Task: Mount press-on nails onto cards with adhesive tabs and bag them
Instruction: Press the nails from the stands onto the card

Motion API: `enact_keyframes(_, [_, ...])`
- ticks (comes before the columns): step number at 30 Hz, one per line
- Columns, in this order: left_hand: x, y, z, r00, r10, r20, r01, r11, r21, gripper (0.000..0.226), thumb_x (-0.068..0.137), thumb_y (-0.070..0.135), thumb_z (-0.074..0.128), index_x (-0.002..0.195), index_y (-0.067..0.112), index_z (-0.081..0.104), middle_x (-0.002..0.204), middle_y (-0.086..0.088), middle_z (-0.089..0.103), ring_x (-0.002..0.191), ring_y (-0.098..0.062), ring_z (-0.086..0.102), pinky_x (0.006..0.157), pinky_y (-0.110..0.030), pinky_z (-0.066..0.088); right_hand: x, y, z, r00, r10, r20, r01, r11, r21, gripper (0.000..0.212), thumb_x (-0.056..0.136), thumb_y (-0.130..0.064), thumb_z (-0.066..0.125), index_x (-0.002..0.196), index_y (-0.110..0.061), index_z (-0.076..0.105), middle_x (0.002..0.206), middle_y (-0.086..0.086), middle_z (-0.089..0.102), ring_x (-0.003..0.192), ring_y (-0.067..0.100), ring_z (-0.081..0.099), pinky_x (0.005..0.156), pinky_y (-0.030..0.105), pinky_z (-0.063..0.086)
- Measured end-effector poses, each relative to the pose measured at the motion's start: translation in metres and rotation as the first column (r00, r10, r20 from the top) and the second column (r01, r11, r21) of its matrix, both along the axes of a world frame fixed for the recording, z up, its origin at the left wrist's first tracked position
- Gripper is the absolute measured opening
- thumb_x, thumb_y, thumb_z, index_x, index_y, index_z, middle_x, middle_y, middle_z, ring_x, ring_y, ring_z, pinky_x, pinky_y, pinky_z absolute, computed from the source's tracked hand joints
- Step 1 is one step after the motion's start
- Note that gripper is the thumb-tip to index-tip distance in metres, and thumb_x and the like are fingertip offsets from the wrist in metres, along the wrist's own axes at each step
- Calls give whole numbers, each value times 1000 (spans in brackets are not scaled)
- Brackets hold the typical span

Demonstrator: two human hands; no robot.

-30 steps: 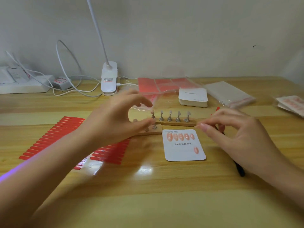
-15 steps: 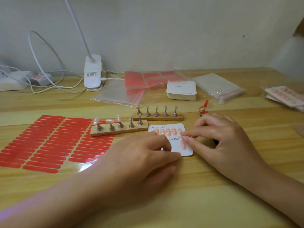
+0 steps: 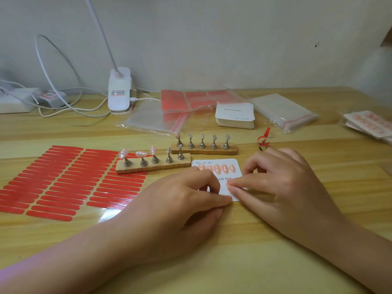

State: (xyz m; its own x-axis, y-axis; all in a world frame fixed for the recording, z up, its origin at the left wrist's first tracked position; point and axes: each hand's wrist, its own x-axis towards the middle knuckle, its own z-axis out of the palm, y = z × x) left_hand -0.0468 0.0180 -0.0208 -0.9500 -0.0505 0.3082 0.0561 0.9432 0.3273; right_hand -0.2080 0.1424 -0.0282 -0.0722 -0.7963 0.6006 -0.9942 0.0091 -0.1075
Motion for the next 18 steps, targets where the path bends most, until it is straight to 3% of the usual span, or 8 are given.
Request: enact_keyframes(18, [0,-2,-1,1000,-4,-24,5,999,35,32,88,31,45,106,26,71,93,10,59,79,-7,55,60,-29,49,0,2,3,999,22,-49,-18,997,69,25,83,-34,53,75,-22,74,74,-5,57,68,15,49,65,35,38])
